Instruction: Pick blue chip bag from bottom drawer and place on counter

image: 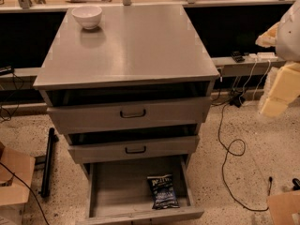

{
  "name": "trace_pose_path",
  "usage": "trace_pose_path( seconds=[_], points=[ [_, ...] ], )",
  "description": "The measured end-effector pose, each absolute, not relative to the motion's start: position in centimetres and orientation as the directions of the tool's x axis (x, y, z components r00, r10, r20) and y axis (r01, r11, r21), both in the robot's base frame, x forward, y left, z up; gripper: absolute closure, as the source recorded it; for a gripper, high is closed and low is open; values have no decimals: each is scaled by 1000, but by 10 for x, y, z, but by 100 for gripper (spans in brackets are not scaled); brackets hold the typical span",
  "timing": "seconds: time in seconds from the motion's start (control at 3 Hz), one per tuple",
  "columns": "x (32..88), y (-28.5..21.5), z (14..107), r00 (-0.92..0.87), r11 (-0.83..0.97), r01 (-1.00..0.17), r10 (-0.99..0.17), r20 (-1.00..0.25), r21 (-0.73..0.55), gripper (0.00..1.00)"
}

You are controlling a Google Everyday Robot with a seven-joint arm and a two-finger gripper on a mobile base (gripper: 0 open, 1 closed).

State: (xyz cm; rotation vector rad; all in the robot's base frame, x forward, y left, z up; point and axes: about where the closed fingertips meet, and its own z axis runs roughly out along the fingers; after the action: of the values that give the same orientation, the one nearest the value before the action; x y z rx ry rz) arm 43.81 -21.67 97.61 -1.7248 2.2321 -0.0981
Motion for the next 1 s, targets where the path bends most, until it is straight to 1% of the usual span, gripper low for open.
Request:
trace_pose_path(
  seconds=[0.33,0.67,1.0],
  points=[
    [438,-213,973,-206,260,-932,-953,-221,-252,0],
    [442,-209,945,-166,234,-935,-953,-254,-267,0],
    [456,-208,878,-137,219,-946,-938,-318,-237,0]
  ],
)
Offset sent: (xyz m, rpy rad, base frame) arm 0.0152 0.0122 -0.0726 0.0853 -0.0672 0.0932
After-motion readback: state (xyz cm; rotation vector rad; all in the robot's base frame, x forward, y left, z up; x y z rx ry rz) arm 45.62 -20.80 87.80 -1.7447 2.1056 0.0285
